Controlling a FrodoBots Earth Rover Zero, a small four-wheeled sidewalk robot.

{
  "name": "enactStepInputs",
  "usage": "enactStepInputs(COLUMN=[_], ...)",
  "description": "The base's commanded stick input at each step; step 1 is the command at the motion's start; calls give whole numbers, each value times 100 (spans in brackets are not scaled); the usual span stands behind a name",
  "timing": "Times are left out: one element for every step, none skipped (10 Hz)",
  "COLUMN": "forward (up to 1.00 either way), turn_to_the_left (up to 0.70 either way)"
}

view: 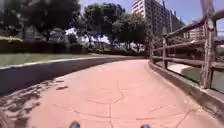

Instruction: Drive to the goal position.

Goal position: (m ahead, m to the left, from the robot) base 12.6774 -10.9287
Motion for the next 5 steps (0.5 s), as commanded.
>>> enactStepInputs(forward=[100, 100, 100, 100, 100], turn_to_the_left=[-40, -36, 0, 0, 0])
